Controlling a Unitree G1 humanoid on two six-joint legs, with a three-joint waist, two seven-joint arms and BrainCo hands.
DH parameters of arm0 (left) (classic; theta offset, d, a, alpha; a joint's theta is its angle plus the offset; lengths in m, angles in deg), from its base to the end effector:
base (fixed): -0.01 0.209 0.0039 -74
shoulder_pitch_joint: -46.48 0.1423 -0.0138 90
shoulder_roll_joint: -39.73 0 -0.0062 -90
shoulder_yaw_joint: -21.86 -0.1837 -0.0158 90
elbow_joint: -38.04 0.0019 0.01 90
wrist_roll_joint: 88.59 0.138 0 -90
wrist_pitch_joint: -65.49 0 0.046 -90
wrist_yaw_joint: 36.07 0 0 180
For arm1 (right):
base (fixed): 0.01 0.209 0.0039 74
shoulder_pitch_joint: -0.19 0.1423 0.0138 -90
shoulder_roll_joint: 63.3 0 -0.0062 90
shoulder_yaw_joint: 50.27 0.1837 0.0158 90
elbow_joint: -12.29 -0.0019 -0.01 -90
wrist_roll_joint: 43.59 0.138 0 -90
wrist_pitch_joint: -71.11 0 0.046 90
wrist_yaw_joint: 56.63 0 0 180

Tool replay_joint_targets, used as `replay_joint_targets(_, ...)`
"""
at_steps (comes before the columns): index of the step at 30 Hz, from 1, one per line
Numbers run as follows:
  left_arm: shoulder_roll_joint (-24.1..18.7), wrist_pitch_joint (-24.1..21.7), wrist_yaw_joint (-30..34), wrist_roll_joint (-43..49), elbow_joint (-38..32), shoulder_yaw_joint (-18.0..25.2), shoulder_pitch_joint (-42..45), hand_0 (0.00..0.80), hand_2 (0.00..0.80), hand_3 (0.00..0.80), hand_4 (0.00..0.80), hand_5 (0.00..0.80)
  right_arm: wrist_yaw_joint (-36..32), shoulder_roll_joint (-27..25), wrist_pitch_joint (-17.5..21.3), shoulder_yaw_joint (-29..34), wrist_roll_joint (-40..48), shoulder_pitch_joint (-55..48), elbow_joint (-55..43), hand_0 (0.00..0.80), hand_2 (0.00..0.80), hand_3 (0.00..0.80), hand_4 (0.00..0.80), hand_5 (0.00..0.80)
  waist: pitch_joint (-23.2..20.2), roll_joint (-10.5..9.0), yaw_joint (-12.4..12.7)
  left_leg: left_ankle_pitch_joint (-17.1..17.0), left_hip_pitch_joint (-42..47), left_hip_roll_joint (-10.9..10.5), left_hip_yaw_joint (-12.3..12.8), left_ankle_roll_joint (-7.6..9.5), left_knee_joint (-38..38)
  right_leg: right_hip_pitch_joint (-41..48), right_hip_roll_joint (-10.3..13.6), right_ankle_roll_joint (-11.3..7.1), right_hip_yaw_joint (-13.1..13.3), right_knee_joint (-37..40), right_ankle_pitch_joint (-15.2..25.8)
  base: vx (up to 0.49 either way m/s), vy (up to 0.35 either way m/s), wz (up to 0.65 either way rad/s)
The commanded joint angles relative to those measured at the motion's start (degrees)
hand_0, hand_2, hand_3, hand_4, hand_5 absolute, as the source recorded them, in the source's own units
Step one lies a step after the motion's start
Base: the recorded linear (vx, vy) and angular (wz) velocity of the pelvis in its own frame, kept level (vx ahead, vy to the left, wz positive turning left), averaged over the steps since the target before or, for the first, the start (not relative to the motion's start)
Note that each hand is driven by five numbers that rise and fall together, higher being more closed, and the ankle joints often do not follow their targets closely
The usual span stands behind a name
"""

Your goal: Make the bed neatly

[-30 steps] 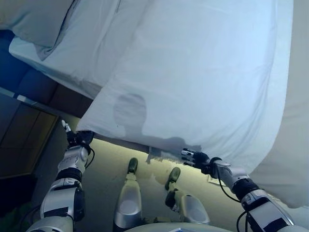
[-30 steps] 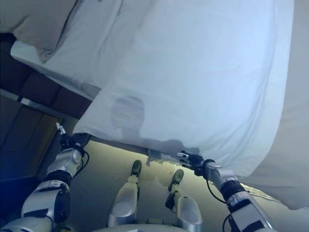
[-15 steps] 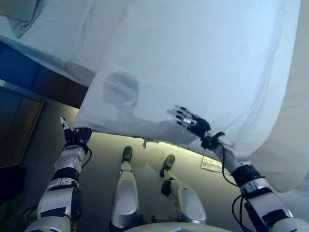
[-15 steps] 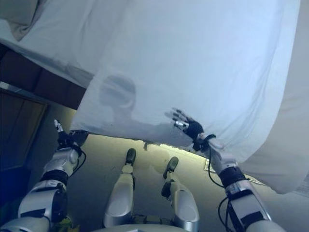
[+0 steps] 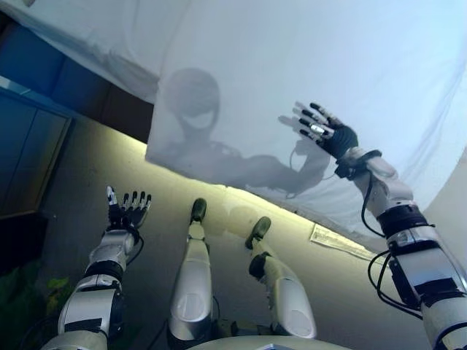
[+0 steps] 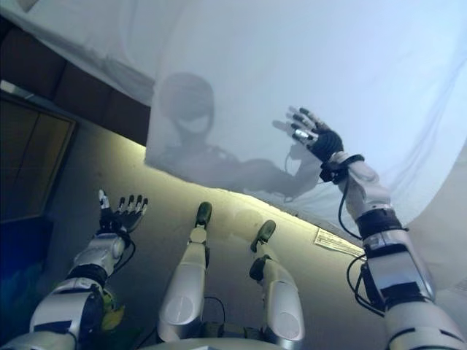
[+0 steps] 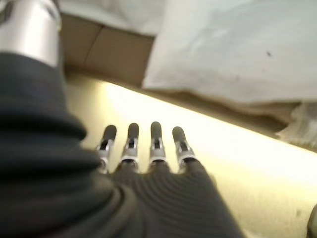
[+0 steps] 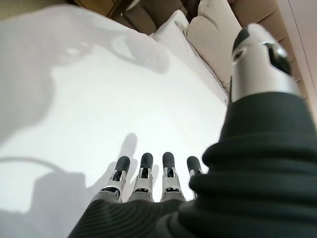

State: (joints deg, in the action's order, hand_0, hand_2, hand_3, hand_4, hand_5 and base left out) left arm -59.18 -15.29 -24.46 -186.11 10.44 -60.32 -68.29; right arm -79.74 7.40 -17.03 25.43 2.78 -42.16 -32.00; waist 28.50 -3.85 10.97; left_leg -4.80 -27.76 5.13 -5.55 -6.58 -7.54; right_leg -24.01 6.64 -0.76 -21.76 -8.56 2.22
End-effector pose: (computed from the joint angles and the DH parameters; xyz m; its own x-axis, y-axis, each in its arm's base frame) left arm 0.2380 0.2806 -0.0082 0.9095 0.1863 -0.3716 -0.3929 0.0929 -0.9149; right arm 0.3351 -0.2494 0.1556 0.9413 0.3218 0.1015 -0.3307 0.9396 0.0879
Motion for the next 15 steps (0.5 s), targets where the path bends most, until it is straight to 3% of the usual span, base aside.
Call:
replay_joint_targets(1, -0.6, 2.1, 4.3, 0.8, -0.8, -1.1, -1.4, 0.000, 0.000, 0.000, 0.000, 0.000, 2.0, -4.5, 3.6, -0.8, 1.3, 6.9, 2.0, 0.000, 0.000, 0.000, 0.000, 0.000, 1.3, -0.08, 2.2, -2.7, -6.1, -3.8, 1.1, 2.91, -2.2, -7.2, 5.3, -6.92, 1.1, -10.4, 0.8, -0.092, -0.028, 0.09)
replay_joint_targets(5, 0.0, 2.7, 9.6, 0.6, -2.8, -2.9, -1.2, 0.000, 0.000, 0.000, 0.000, 0.000, 4.2, -6.6, 2.7, -2.7, -2.8, 12.3, 10.0, 0.000, 0.000, 0.000, 0.000, 0.000, 1.3, 1.67, 3.0, -2.7, -11.1, -4.4, 0.1, 3.09, -4.9, -13.1, 5.9, -6.49, 1.7, -13.6, 0.6, -0.084, 0.001, 0.11)
replay_joint_targets(9, 0.4, -2.2, 10.3, 1.4, -5.8, -4.5, -0.9, 0.000, 0.000, 0.000, 0.000, 0.000, 5.4, -8.3, 2.2, -4.3, -5.9, 13.7, 14.4, 0.000, 0.000, 0.000, 0.000, 0.000, 1.3, 3.00, 3.3, -2.7, -15.1, -4.7, -0.8, 3.28, -6.7, -17.6, 6.6, -6.27, 2.2, -15.7, 0.6, -0.060, -0.016, 0.08)
replay_joint_targets(13, 0.1, 0.2, 10.8, -1.1, -6.5, -3.8, 0.9, 0.000, 0.000, 0.000, 0.000, 0.000, 5.9, -9.2, 2.4, -4.2, -7.4, 13.1, 16.3, 0.000, 0.000, 0.000, 0.000, 0.000, 1.3, 4.22, 3.5, -1.1, -17.4, -5.3, -1.9, 3.28, -8.6, -20.4, 6.9, -6.80, 3.9, -17.7, -1.1, -0.011, -0.030, 0.08)
replay_joint_targets(15, 0.2, 1.2, 11.3, -1.4, -6.4, -3.2, 1.7, 0.000, 0.000, 0.000, 0.000, 0.000, 6.1, -9.4, 2.4, -4.2, -8.3, 13.3, 17.3, 0.000, 0.000, 0.000, 0.000, 0.000, 1.3, 4.81, 3.7, -2.1, -19.8, -5.5, -1.8, 3.45, -9.8, -22.7, 7.5, -5.99, 3.5, -18.6, -0.2, -0.118, 0.022, 0.10)
